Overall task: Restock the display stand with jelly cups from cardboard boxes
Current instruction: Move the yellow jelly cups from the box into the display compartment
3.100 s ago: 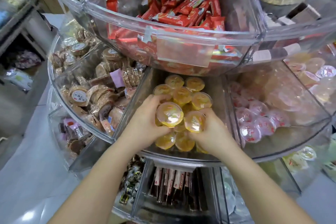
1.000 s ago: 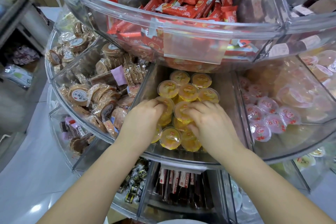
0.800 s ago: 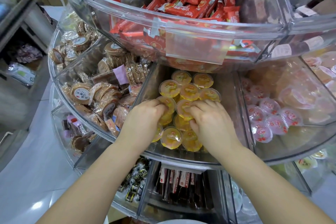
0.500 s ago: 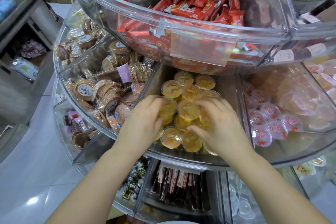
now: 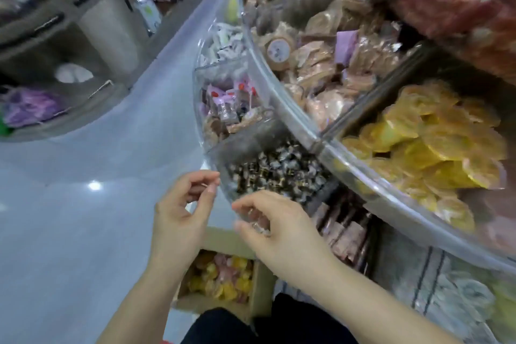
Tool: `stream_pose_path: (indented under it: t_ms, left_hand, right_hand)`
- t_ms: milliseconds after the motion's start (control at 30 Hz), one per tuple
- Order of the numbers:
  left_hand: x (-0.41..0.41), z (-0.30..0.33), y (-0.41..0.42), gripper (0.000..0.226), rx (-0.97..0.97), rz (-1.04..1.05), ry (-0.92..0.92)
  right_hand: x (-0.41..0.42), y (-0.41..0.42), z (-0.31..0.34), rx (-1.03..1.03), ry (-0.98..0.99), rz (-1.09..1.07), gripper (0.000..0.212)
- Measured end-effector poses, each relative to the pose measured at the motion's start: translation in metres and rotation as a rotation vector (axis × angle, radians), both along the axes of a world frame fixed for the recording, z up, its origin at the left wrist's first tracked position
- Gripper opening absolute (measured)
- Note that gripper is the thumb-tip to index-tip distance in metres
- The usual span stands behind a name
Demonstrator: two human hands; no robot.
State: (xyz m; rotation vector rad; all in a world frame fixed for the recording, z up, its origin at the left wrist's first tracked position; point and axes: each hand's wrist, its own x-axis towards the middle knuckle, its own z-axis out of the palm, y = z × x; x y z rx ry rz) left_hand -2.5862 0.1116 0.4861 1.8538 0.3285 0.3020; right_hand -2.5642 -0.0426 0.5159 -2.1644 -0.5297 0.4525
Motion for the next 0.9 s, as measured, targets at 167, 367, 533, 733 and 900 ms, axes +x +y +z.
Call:
stream_pose_path:
  t_ms: [167, 367, 533, 733, 900]
  left_hand:
    - [-0.087, -0.124, 0.072, 0.031, -0.049, 0.202, 0.405]
    - [-0.167, -0.306, 0.096, 0.025, 0.025, 0.055, 0.879]
    - [-0.178, -0.451, 0.084, 0.024, 0.076, -0.2, 0.99]
    - [-0.142, -0.595, 0.079, 0.039, 0.054, -0.164, 1.047]
    - [-0.118, -0.662, 0.068, 0.061, 0.059, -0.059, 1.194]
  right_hand:
    - [-0.038, 0.071, -0.145, -0.238, 0.423, 0.179, 0.021]
    - [-0.097, 0.086, -0.359, -0.682, 0.826, 0.256, 0.028]
    - [-0.113, 0.08, -0.51, -1.003, 0.683, 0.423, 0.026]
    - [-0.101, 0.087, -0.632, -1.036, 0.183, 0.514, 0.044]
    - [-0.108, 0.083, -0.683, -1.097, -0.058, 0.473, 0.057]
